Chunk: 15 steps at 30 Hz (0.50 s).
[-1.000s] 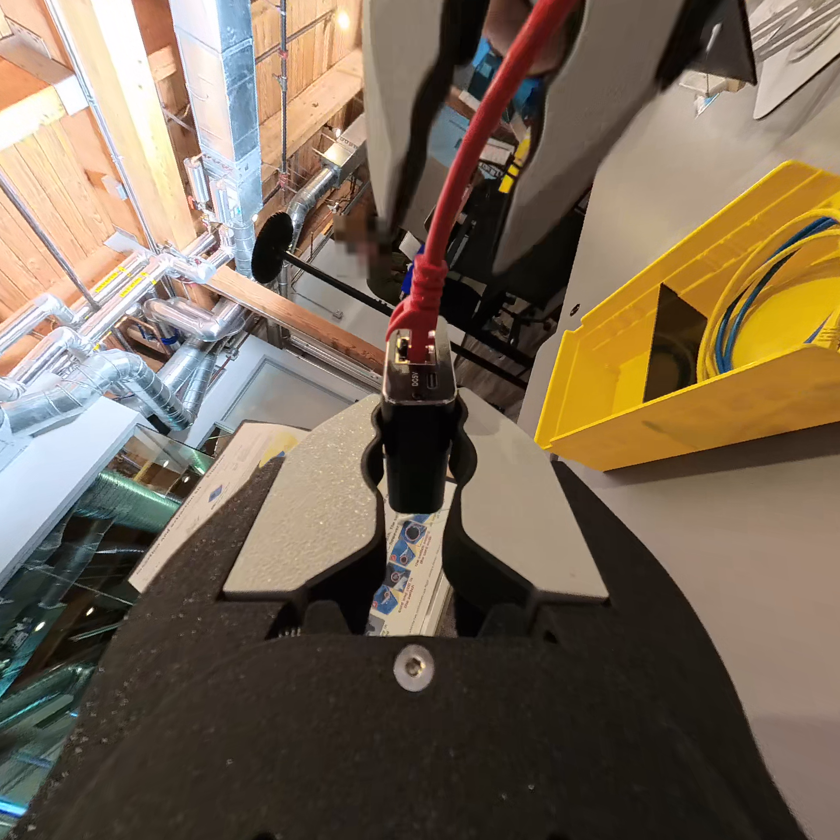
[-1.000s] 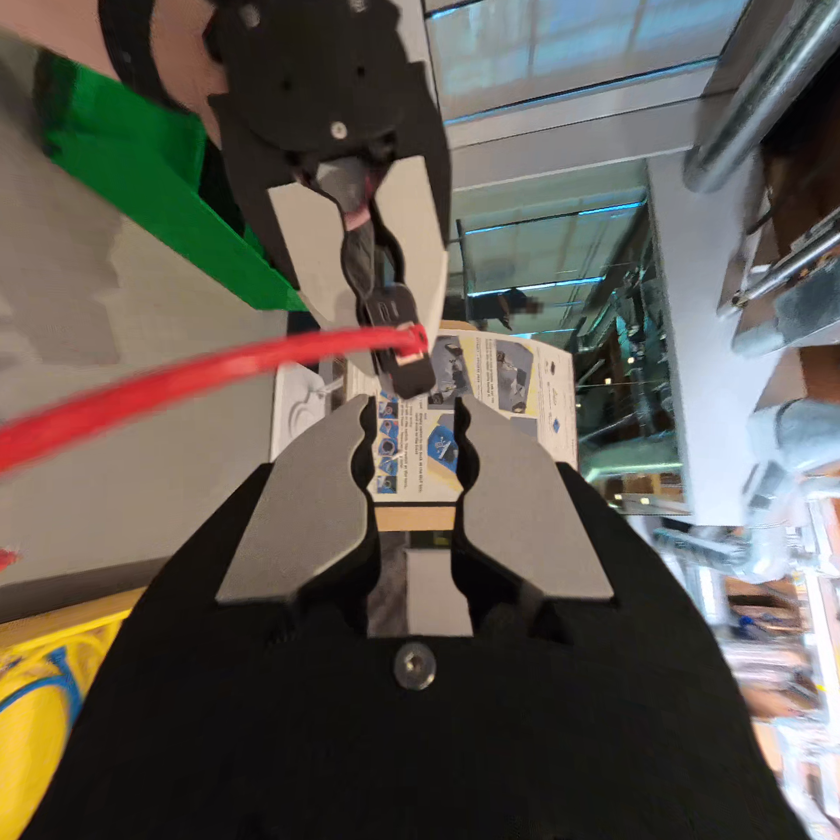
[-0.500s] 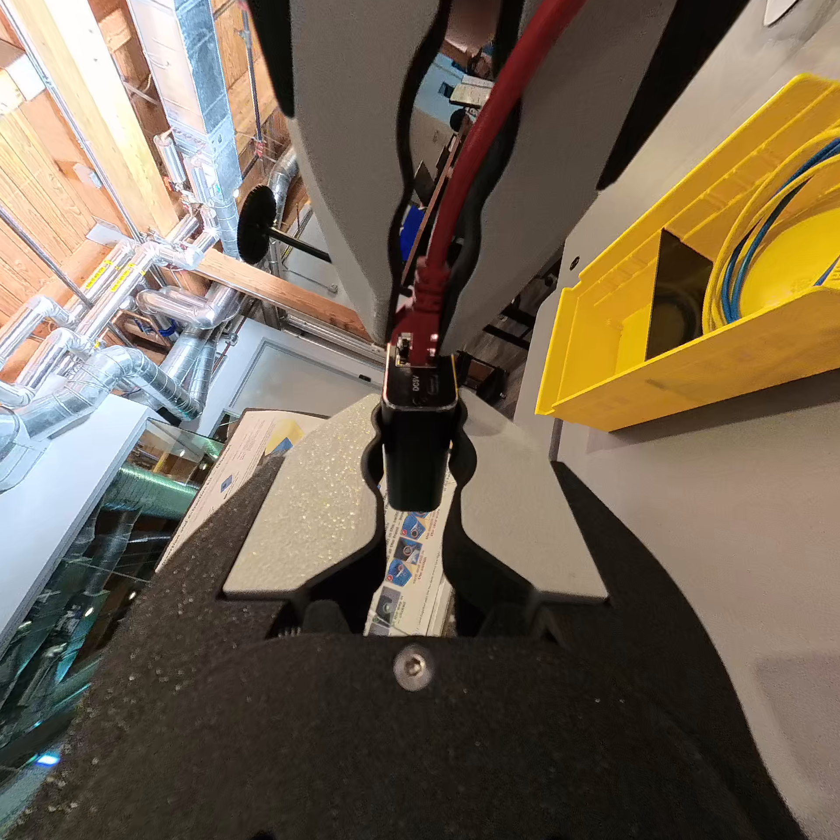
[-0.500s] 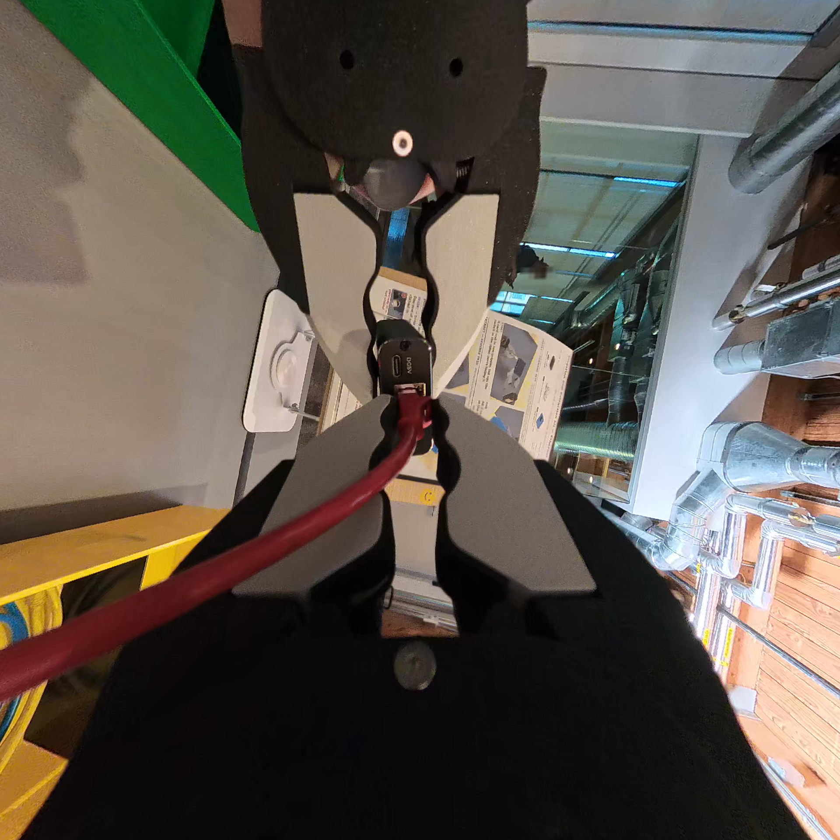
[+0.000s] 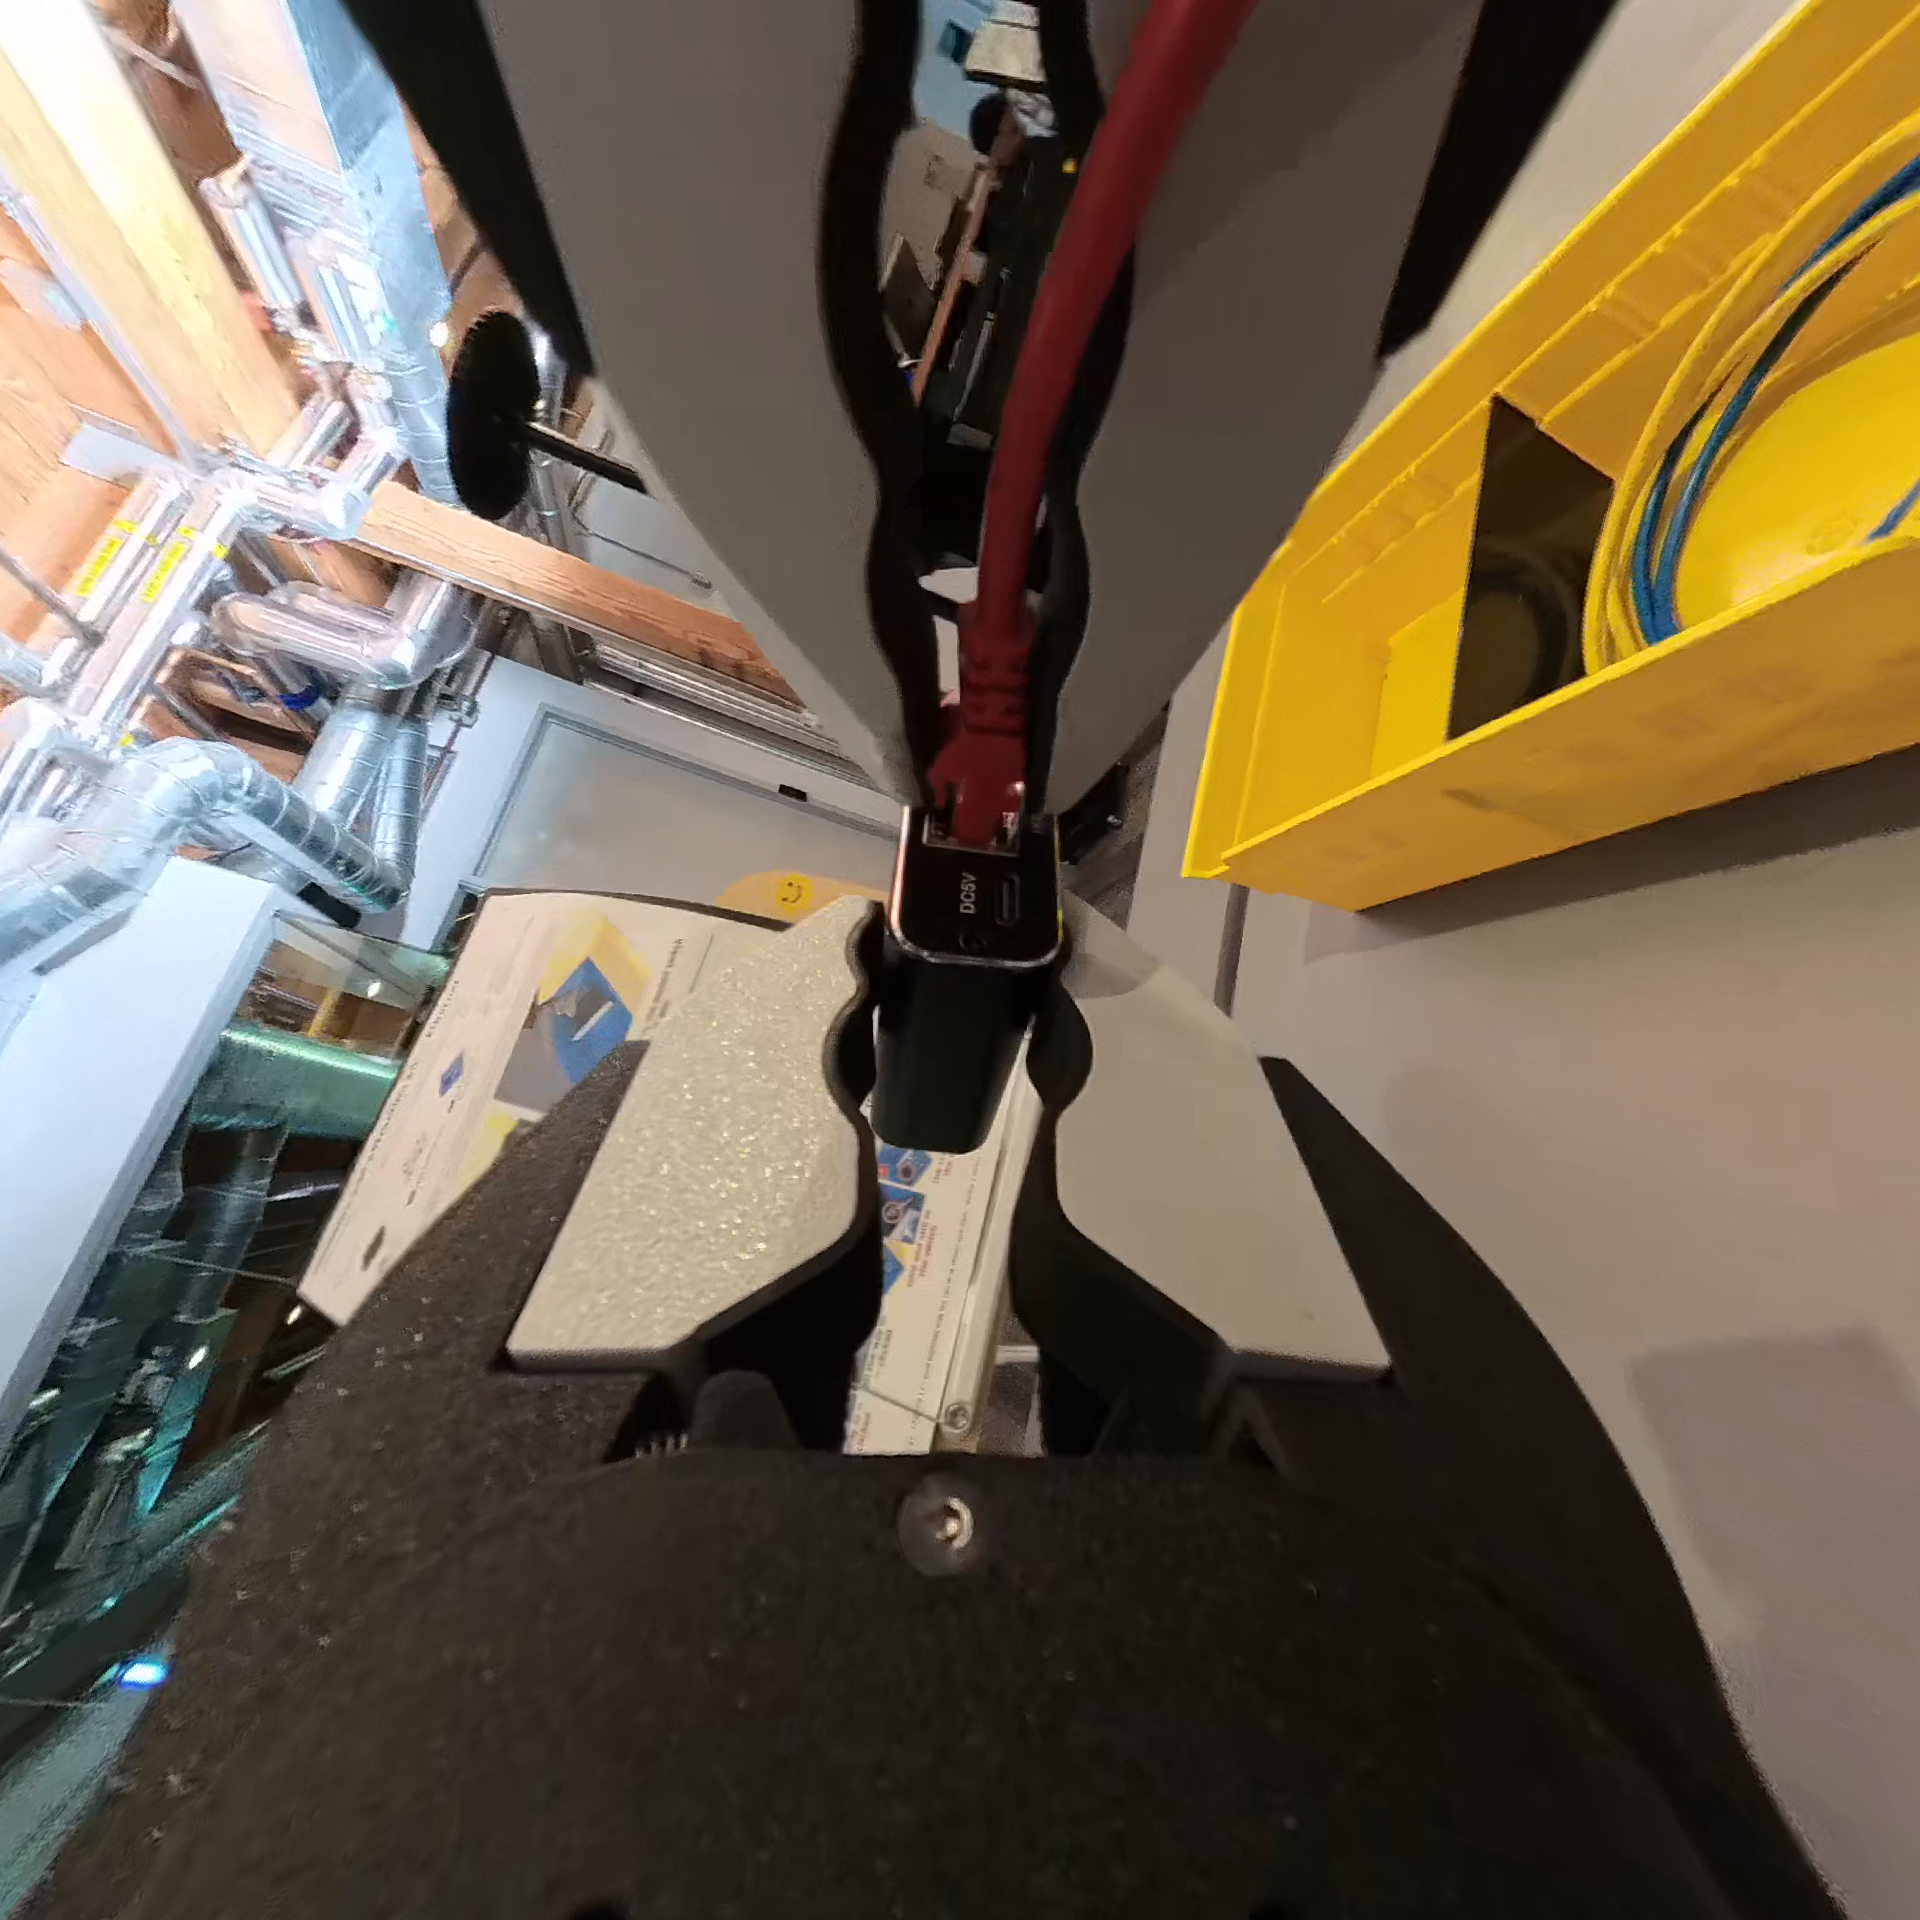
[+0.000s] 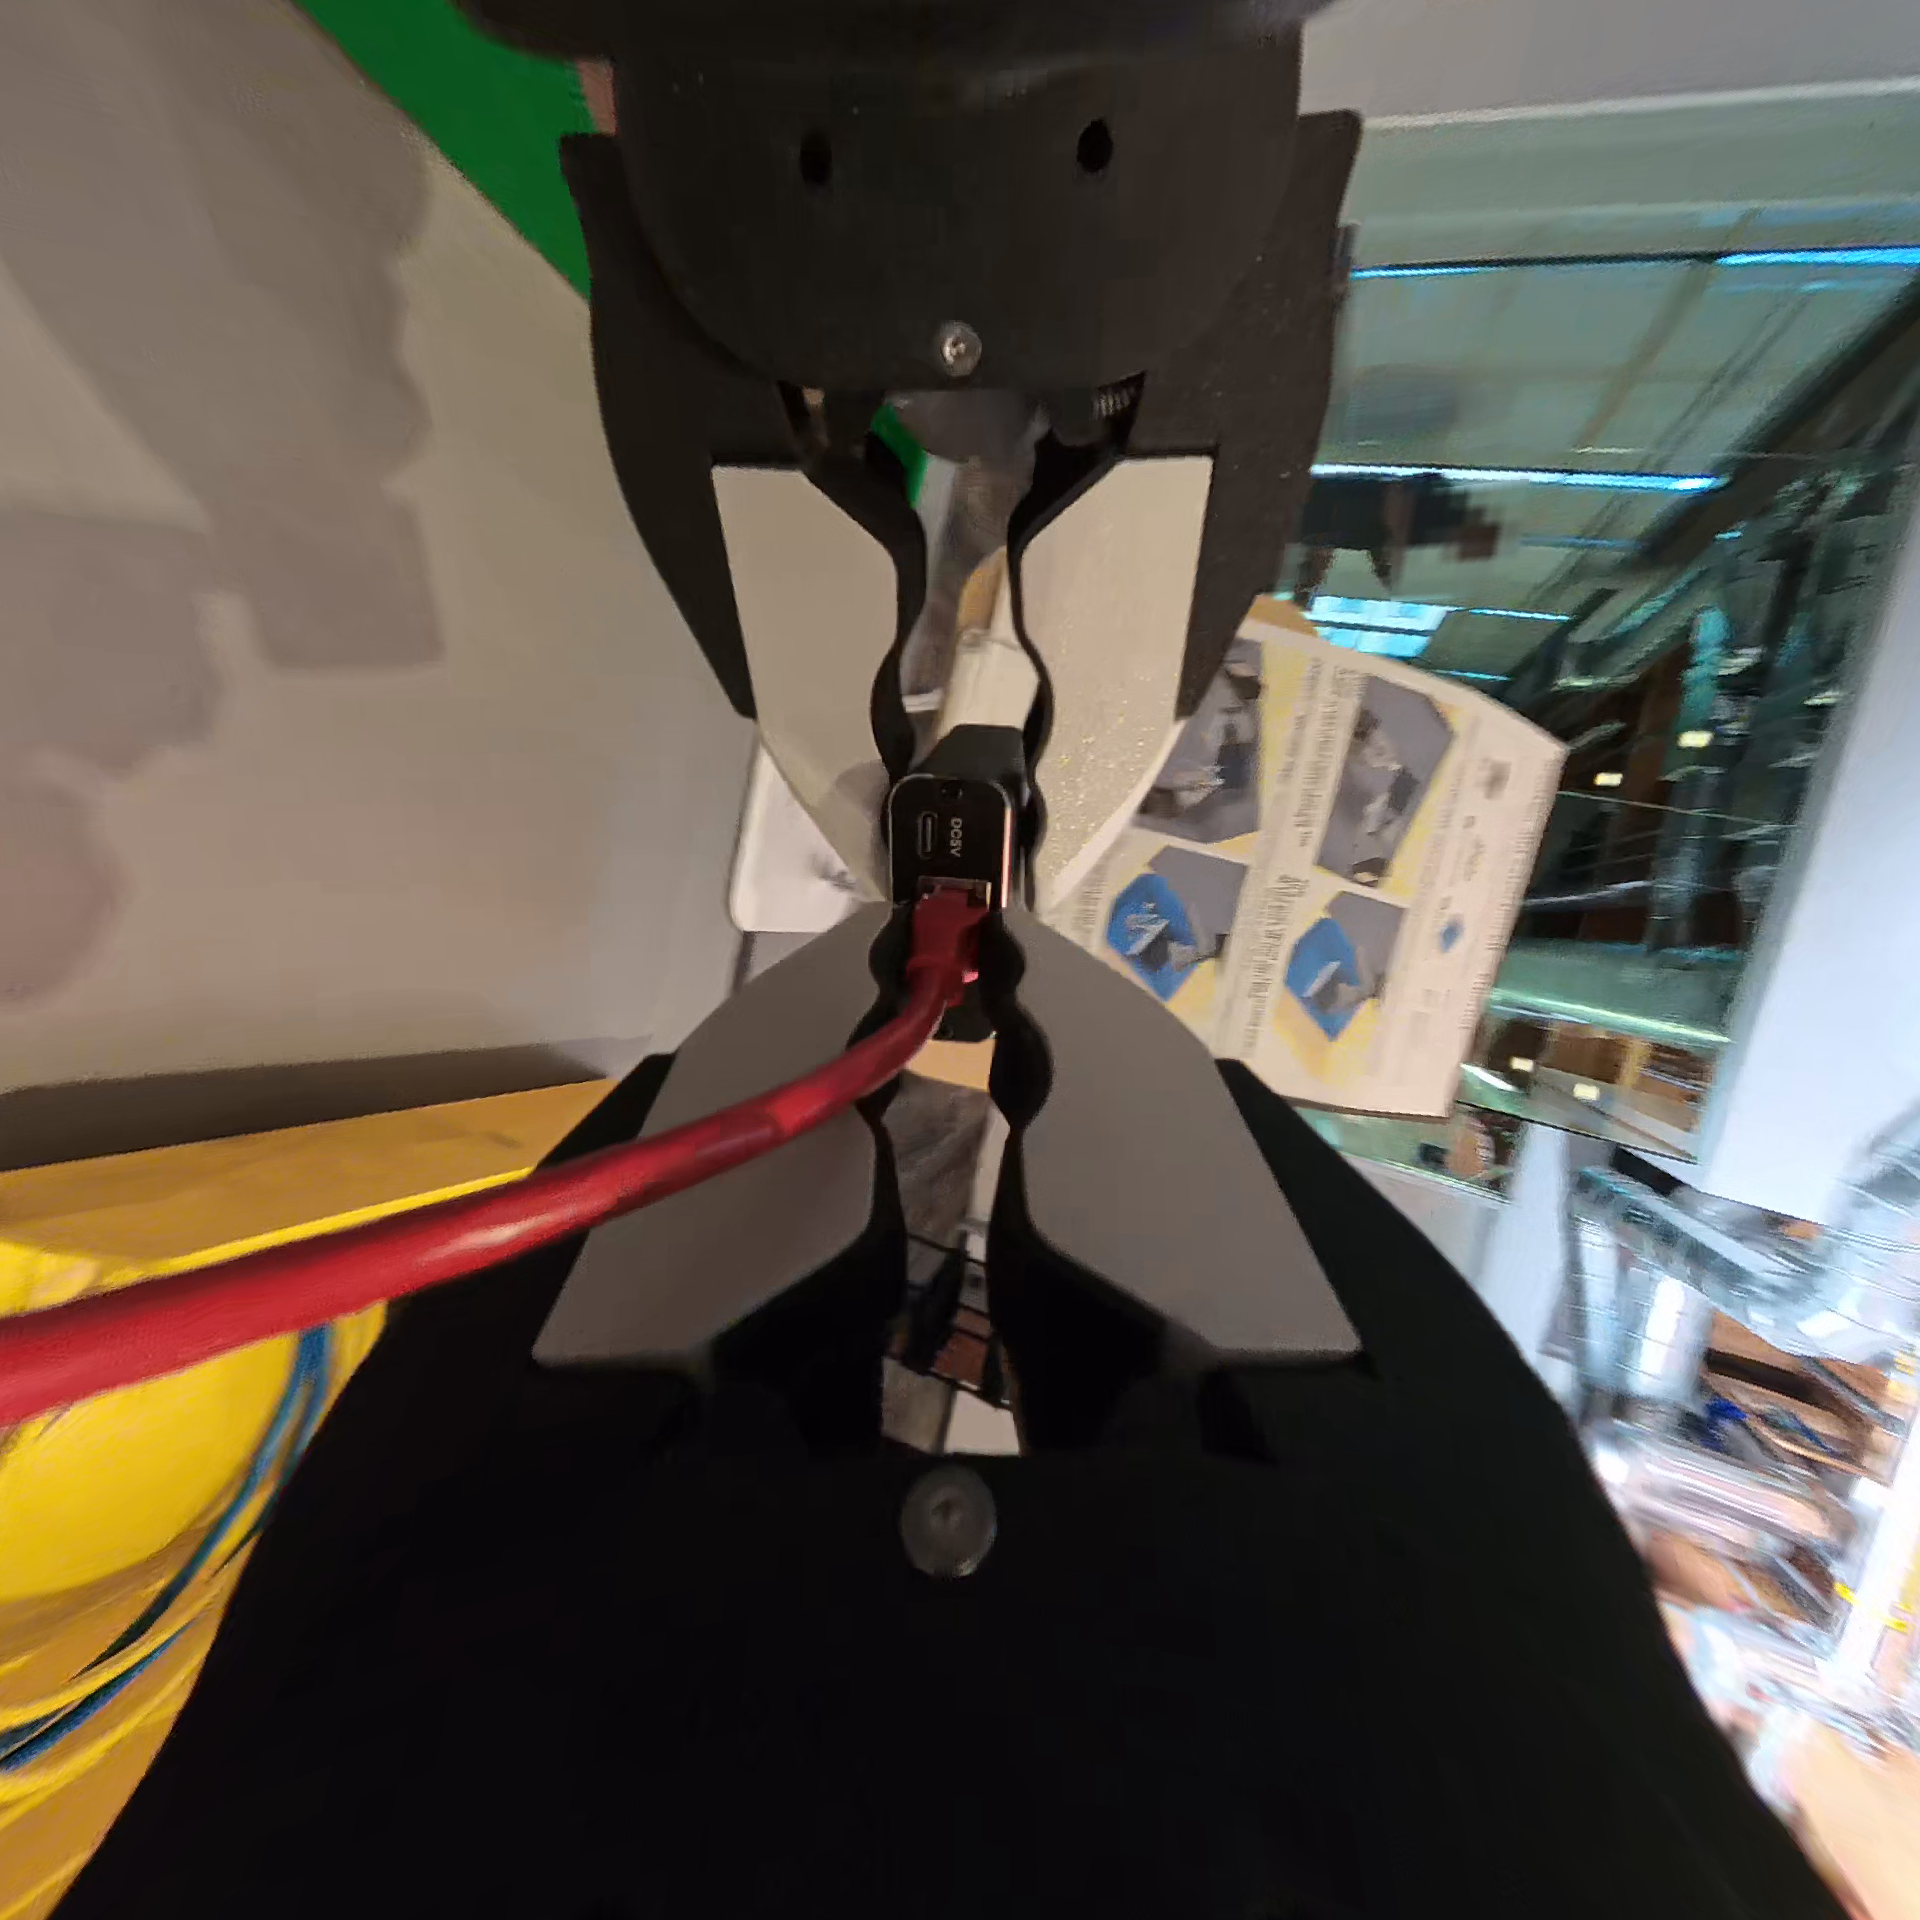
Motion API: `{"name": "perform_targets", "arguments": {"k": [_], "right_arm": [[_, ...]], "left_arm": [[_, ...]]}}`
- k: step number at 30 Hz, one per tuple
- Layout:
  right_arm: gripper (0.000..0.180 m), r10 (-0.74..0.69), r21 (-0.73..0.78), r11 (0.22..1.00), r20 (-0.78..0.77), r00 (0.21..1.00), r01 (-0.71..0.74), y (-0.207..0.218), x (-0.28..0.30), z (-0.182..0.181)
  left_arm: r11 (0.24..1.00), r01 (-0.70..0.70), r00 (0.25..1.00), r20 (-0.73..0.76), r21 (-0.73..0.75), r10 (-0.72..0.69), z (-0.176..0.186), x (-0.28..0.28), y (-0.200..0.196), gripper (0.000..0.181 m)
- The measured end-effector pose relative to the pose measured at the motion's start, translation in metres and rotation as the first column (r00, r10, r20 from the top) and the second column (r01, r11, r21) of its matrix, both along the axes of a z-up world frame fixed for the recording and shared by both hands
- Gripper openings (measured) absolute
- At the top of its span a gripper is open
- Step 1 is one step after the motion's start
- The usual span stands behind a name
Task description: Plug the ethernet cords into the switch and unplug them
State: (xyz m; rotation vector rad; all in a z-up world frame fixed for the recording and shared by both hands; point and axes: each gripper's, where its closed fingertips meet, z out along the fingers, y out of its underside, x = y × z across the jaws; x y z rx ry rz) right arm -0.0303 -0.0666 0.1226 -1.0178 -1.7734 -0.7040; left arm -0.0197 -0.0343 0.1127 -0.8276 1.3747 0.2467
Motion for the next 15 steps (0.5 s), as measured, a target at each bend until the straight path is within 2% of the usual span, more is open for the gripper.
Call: {"name": "perform_targets", "arguments": {"k": [6,7,8,9,10,11,13,15], "right_arm": [[0.013,-0.025,-0.206,0.978,0.011,1.000,0.027,0.011,0.004,-0.014],[0.013,-0.022,-0.230,0.973,0.023,0.999,0.027,0.010,0.004,-0.016],[0.013,0.022,-0.411,0.912,0.070,0.997,0.008,-0.009,0.004,-0.036],[0.014,0.015,-0.420,0.907,0.071,0.997,0.017,-0.012,0.002,-0.046],[0.014,-0.015,-0.283,0.957,0.144,0.989,0.056,0.001,0.011,-0.050],[0.014,-0.043,-0.230,0.970,0.159,0.986,0.080,0.008,0.022,-0.050],[0.014,-0.119,-0.342,0.933,-0.001,0.993,0.111,0.010,0.033,-0.041],[0.014,-0.240,-0.388,0.902,-0.081,0.967,0.191,0.022,0.055,-0.024]], "left_arm": [[0.997,0.013,0.999,-0.031,-0.070,-0.015,-0.016,0.003,0.011,0.025],[0.997,-0.025,0.999,-0.033,-0.069,0.023,-0.018,0.001,0.018,0.025],[0.980,-0.200,0.980,0.010,-0.016,0.200,-0.010,-0.018,0.043,0.025],[0.957,-0.289,0.957,0.003,-0.012,0.289,-0.009,-0.040,0.062,0.025],[0.969,-0.231,0.971,0.040,-0.087,0.235,-0.005,-0.051,0.063,0.025],[0.979,-0.122,0.985,0.098,-0.163,0.139,0.003,-0.056,0.053,0.024],[0.970,-0.038,0.975,0.203,-0.239,0.088,0.025,-0.066,0.034,0.024],[0.977,-0.019,0.966,0.249,-0.211,0.073,0.039,-0.072,0.023,0.024]]}}
